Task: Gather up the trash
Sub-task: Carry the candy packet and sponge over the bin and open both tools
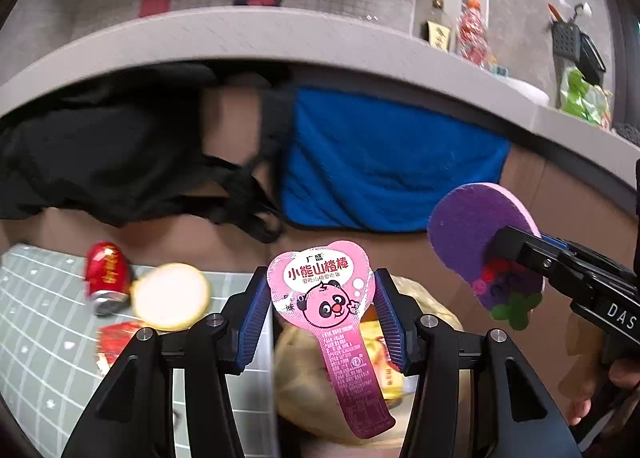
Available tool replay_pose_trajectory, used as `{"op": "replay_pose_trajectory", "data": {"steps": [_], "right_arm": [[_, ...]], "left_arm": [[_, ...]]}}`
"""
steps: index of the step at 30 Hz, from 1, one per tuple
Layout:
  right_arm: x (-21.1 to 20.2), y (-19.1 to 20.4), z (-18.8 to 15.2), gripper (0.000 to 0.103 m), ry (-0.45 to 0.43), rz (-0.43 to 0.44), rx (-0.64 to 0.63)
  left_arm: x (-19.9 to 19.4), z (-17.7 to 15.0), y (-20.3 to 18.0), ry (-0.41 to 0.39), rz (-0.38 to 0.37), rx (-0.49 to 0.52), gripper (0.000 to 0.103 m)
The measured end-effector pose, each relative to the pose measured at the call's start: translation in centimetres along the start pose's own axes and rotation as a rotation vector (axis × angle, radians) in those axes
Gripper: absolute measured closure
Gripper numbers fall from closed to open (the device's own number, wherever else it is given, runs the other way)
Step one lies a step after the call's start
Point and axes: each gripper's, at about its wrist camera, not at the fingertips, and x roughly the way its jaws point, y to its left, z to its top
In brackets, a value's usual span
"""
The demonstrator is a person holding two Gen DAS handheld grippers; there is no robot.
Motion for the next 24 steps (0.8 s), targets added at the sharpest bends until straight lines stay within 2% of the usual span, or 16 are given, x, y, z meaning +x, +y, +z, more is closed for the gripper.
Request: {"op": "replay_pose_trajectory", "data": {"steps": [6,8,11,12,14,17,24], "right_arm": [[1.6,-2.7,-1.0,0.073,0.037,-0.038,0.038],[2.3,-3.5,-1.4,0.072,0.05,-0.041,0.057],[3.9,-5.3,-2.1,0.068,0.079,-0.026,0.096],[4.5,-5.7,-2.3,0.067,0.099,-0.032,0.114],[5.2,-6.7,-3.2,0.066,0.125,-0.028,0.156],[5.6,-7.1,-4.4,0.066,0.147,-0.041,0.164],[6.0,-5.3,-4.6,0.066,0.165,-0.024,0.141]], "left_arm": [[3.6,-0.2,-1.1,0.064,-0.072,-0.013,0.051],[5.1,-0.2,-0.9,0.092,-0.155,-0.037,0.048],[8.4,-0.6,0.5,0.24,-0.26,-0.115,0.035],[9.0,-0.8,1.0,0.261,-0.27,-0.142,0.034],[9.5,-1.1,1.9,0.279,-0.249,-0.164,0.034],[8.6,-0.9,3.3,0.26,-0.182,-0.152,0.034],[3.9,-0.8,8.7,0.203,-0.017,-0.147,0.034]]}}
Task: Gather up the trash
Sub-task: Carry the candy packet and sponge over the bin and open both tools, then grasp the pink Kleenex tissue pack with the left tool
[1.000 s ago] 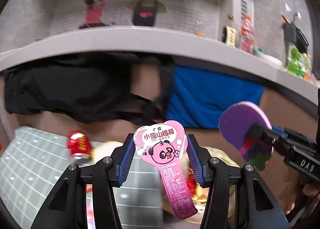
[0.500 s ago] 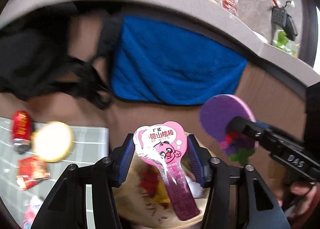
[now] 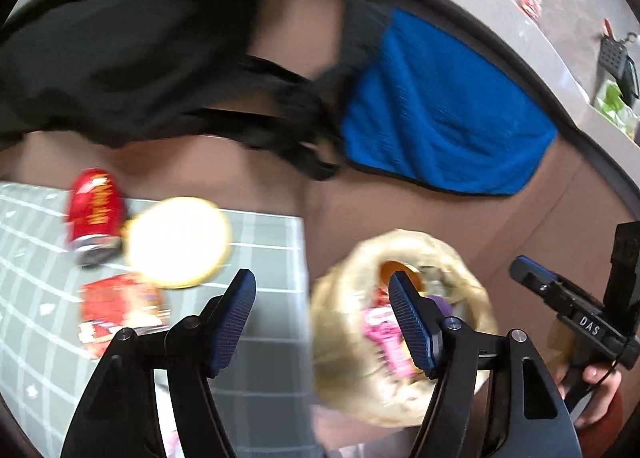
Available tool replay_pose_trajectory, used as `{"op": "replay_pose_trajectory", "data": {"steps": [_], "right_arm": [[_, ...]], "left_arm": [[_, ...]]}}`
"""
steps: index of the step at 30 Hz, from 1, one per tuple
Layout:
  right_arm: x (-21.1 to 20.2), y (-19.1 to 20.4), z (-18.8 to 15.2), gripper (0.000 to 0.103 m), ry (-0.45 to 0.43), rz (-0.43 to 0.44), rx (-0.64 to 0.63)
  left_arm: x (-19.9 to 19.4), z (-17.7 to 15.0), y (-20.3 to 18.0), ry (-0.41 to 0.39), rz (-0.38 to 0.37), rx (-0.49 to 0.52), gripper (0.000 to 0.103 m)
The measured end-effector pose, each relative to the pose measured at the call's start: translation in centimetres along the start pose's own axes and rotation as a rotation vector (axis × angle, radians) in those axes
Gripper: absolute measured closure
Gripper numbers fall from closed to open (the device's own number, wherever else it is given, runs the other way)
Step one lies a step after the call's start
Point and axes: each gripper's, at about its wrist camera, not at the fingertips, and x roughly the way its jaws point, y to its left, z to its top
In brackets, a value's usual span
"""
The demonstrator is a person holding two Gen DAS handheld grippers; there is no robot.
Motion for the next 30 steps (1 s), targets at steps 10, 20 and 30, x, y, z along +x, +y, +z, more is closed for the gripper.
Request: {"op": "replay_pose_trajectory", "data": {"steps": [10,20,30], "right_arm": [[0.4,8.7,-0.3,0.066,-0.023,0.119,-0.103],[2.9,18.0,-1.3,0.066,0.035,0.195,-0.234],[5.6,21.4,-2.7,0.066,0.104,0.225,-0.257]], "left_arm": [[-8.4,-1.8,9.0,-0.113,0.162,-0.092,0.034],[-11.1,-4.6,16.7,-0.093,0.154,-0.227,0.034],[-8.2,-8.3,17.9,0.034,0.093,-0.248,0.035]]}}
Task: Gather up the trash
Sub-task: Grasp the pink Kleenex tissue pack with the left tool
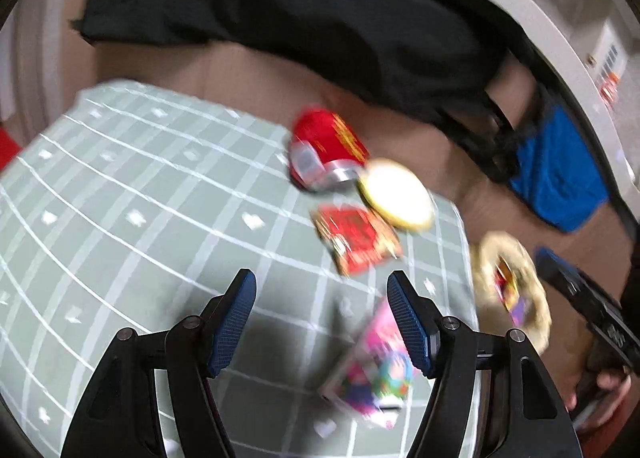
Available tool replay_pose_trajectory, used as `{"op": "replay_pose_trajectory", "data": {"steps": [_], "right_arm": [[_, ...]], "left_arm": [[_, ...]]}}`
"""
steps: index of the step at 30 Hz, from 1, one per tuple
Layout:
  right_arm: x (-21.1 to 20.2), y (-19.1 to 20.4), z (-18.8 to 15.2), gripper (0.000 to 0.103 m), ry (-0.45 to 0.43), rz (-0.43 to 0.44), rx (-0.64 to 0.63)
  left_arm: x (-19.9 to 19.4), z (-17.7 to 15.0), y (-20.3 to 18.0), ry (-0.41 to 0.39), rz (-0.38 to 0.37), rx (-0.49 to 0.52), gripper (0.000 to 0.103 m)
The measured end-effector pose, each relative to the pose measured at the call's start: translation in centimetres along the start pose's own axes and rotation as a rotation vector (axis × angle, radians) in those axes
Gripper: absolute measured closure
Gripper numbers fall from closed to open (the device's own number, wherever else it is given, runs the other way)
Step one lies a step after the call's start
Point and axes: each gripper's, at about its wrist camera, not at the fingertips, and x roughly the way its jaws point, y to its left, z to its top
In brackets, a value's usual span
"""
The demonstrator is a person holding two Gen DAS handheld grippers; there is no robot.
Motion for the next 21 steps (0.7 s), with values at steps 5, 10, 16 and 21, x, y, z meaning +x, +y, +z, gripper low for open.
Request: {"op": "replay_pose_trajectory", "data": {"steps": [5,10,16,21], "right_arm": [[1.0,-0.1,-0.7,0.066,0.031,0.004,0.017],[1.2,-0.5,-1.1,0.066,0.039,0.0,0.037],[1.0,-1.2,-1.7,0.066,0.043,-0.008,0.049],[0.7,-1.8,-1.9,0.066,0.04,-0.015,0.071]], "left_arm": [[1.9,-2.7,-2.8,0.087,-0.048,0.134,0.035],[3.6,-3.9,-5.3,0.13,0.033,0.262,0.035],[5.1,-4.3,-6.4,0.153,0.059,0.284,0.036],[4.5,-4.1,-6.5,0.126,0.06,0.286,0.057]]}}
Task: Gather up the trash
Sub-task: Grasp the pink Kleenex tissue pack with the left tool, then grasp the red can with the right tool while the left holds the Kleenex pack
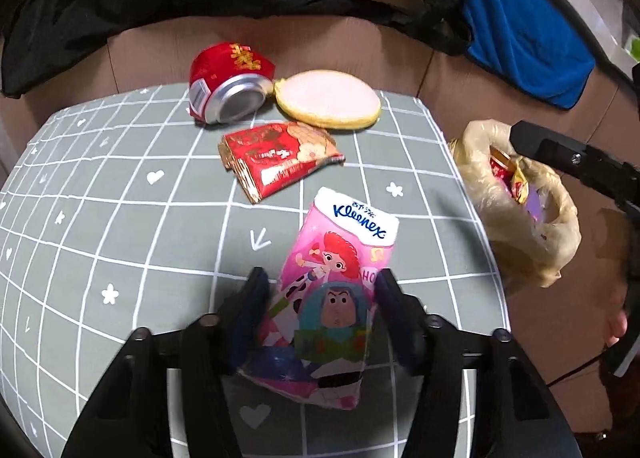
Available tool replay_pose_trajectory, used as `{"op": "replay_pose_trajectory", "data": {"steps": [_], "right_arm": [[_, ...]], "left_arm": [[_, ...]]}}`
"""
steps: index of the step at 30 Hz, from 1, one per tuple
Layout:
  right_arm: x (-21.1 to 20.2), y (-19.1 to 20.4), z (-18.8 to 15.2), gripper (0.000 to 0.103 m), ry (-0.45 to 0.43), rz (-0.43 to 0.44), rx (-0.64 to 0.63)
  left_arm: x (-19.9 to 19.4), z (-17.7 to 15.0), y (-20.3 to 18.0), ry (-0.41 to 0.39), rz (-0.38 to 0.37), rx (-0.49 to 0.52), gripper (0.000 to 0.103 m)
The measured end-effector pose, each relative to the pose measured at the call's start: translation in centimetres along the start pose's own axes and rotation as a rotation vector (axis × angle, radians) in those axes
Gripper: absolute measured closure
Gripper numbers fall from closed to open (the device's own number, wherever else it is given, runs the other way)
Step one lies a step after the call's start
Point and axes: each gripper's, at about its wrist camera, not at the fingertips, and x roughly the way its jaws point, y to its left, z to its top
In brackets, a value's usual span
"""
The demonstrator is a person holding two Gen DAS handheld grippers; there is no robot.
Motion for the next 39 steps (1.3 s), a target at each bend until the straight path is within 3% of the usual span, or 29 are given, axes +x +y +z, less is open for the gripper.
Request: {"op": "replay_pose_trajectory", "data": {"steps": [4,8,14,20,25,30,35,39], "right_arm": [[0.4,0.5,0.6,0.066,0.004,0.005,0.001],[2.0,2.3,2.6,0.066,0.013,0.05,-0.018],[8.3,5.7,7.3,0.065,0.038,0.049,-0.059],[16.6,5.9,10.6,0.065,0.103,0.0,-0.045],[20.5,4.0,11.7,0.065,0.123,0.064,0.054],[22.9,3.4,11.6,0.061,0.168,0.139,0.16],[21.0,10.2,11.6,0.061,0.11,0.159,-0.046],[22.7,14.8,10.8,0.061,0.18,0.084,-0.171]], "left_arm": [[-2.1,0.5,2.3,-0.056,-0.011,-0.072,0.06],[-5.1,1.3,5.9,-0.149,0.054,-0.151,0.06],[-9.1,2.2,12.8,-0.255,0.127,-0.276,0.06],[-10.9,2.0,19.1,-0.283,0.177,-0.354,0.06],[-10.6,1.4,23.3,-0.276,0.192,-0.421,0.06],[-9.8,0.9,25.2,-0.27,0.184,-0.454,0.06],[-9.4,0.2,26.2,-0.262,0.168,-0.476,0.06],[-9.0,-0.3,26.7,-0.254,0.155,-0.493,0.06]]}}
